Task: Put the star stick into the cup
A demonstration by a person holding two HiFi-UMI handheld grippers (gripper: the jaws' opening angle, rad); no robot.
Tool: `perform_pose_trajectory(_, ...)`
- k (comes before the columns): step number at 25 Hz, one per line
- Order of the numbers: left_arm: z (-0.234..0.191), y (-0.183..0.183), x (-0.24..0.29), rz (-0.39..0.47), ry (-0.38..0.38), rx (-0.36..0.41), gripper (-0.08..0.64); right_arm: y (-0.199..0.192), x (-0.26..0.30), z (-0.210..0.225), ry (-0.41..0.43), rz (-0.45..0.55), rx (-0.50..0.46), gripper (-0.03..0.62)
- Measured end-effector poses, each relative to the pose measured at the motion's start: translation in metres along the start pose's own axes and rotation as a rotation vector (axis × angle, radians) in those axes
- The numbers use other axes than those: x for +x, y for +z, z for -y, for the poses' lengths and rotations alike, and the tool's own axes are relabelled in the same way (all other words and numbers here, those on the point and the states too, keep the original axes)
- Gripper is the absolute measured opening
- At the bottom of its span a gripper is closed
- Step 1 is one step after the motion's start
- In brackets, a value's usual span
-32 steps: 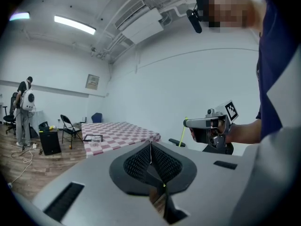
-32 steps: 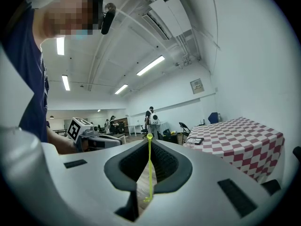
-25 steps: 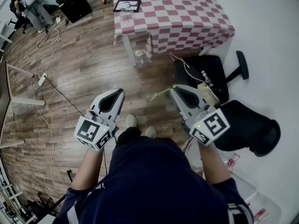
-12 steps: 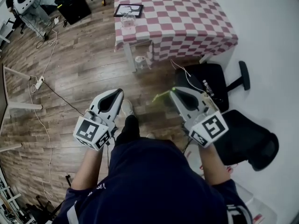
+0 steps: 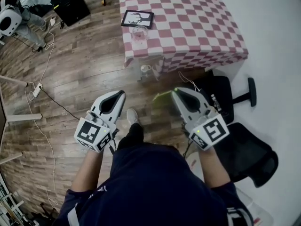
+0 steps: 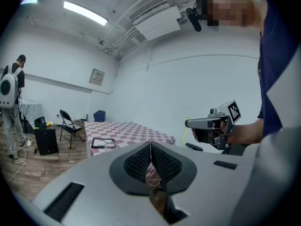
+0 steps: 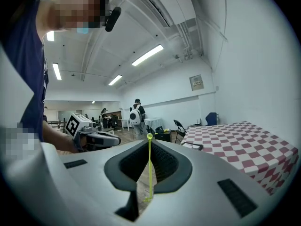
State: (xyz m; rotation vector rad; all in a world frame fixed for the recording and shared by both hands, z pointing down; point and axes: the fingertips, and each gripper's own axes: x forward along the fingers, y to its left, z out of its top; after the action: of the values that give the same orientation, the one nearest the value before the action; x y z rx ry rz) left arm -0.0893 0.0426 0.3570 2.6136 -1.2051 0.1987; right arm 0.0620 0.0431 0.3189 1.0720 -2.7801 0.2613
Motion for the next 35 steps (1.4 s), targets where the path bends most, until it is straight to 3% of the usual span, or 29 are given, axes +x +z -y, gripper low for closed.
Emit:
perform_pose_trajectory(7, -0.089, 0.013, 0.025, -0.022, -0.037, -0.026, 0.034, 0.022, 0.096, 0.02, -0.025, -0.031, -0.017, 0.026)
perform_pose_trajectory(16, -0.157, 0.033, 0.05, -0.02, -0.046, -0.041, 0.034, 0.044, 0.169, 0.042, -0.034, -0.066, -0.042, 0.026)
perform_pose_trajectory(26, -0.183, 0.035, 0.076, -0.033, -0.017, -0.038, 0.034, 0.059, 0.206, 0.084, -0.01, -0.038, -0.05, 0.026)
perform_pose_trajectory(35, -0.186, 0.038, 0.106, -0.079, 0.102, -0.08, 0.034, 0.074, 0.238, 0.14, 0.075, 0.011, -0.061, 0.026)
